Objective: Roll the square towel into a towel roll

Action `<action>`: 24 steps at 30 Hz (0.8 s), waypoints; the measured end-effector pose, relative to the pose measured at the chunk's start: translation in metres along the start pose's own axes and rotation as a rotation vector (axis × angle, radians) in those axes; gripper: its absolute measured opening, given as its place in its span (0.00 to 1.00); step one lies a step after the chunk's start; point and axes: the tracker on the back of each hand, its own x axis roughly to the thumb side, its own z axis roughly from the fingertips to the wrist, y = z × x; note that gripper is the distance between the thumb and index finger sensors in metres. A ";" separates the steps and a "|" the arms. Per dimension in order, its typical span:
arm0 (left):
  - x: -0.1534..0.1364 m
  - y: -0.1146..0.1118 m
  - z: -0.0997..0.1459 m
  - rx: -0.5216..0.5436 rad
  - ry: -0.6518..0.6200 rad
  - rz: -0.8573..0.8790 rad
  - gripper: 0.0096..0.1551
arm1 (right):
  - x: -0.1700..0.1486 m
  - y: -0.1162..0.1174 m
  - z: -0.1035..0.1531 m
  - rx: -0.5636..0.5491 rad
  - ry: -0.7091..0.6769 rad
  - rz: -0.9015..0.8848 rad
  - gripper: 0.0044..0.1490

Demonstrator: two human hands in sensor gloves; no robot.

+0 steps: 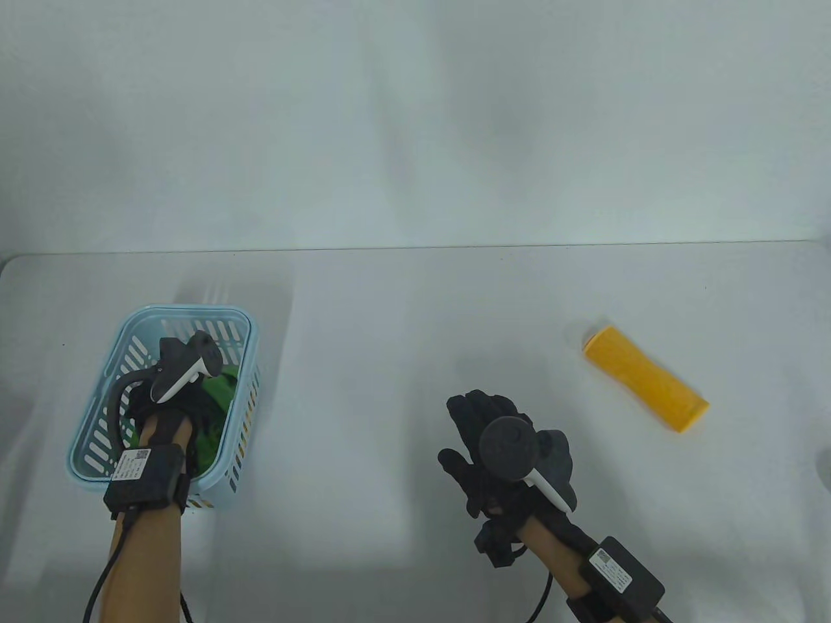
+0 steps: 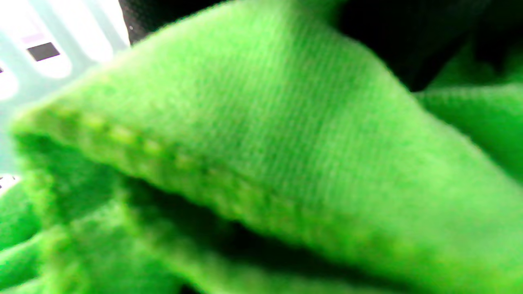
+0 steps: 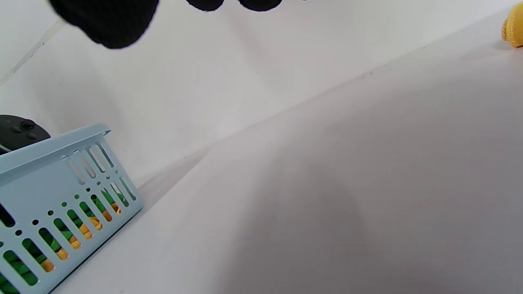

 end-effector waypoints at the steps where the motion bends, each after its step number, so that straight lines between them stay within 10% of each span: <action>1: -0.003 0.003 0.001 0.021 0.007 0.019 0.32 | -0.001 0.000 0.000 -0.001 0.004 -0.005 0.49; 24: -0.051 0.131 0.085 0.370 0.001 0.400 0.32 | -0.009 -0.005 -0.003 -0.009 0.030 -0.056 0.48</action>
